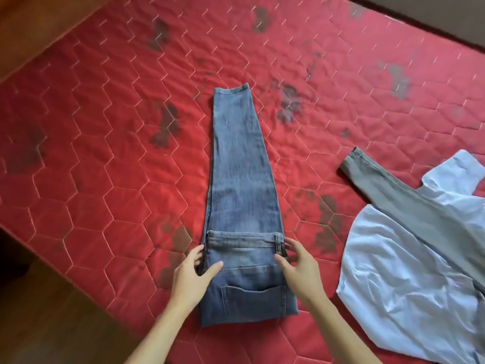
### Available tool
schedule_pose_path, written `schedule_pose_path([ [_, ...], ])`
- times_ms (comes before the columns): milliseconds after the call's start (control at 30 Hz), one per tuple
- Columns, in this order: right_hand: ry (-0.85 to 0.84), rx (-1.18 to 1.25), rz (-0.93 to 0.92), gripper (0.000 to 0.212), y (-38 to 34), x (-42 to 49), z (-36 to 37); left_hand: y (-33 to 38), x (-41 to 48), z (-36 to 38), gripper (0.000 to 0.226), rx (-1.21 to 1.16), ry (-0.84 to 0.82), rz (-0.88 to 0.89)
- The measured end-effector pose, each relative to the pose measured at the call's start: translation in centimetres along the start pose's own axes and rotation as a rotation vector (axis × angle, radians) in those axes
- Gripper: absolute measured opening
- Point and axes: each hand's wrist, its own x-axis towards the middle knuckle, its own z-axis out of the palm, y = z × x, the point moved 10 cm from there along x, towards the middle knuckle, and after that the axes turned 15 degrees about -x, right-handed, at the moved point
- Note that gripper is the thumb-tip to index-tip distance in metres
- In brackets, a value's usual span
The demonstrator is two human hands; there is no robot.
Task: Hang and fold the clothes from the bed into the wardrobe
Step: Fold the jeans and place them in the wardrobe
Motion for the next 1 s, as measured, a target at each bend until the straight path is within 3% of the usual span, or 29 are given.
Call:
schedule_pose_path([
  [167, 0.148, -0.136, 0.124, 0.060, 3.0, -1.3, 1.2, -4.6, -0.5, 0.2, 0.089, 0.086, -0.011, -0.126],
  [233, 0.057, -0.023, 0.296, 0.068, 5.5, -3.0, 2.3, -6.0, -1.2, 0.2, 0.094, 0.080, 0.007, -0.174],
  [300, -0.076, 0.131, 0.445, 0.059, 7.8, -4.7, 4.2, -7.1, -1.9, 0.3, 0.094, 0.089, 0.006, -0.242],
  [400, -0.152, 0.099, 0.433, 0.038, 8.8, -5.4, 4.8, -7.6, -2.5, 0.7, 0.057, 0.129, -0.014, -0.295],
  [500, -0.167, 0.065, 0.389, 0.035, 9.0, -5.6, 5.2, -8.9, -3.3, 0.8, 0.067, 0.118, -0.013, -0.301],
  [600, -0.198, -0.010, 0.449, 0.052, 10.8, -6.7, 5.6, -10.4, -4.9, 0.1, 0.081, 0.111, 0.019, -0.305],
  [800, -0.434, -0.081, 0.485, 0.075, 14.3, -11.9, 6.4, -14.0, -10.4, 0.1, 0.059, 0.168, -0.055, -0.372],
  [900, -0.450, -0.077, 0.485, 0.072, 16.1, -15.8, 6.0, -16.6, -14.2, 1.2, 0.043, 0.144, -0.134, -0.444],
  [1000, -0.474, 0.064, 0.524, 0.058, 17.8, -20.0, 5.9, -19.5, -18.1, 2.8, 0.054, 0.043, -0.244, -0.567],
])
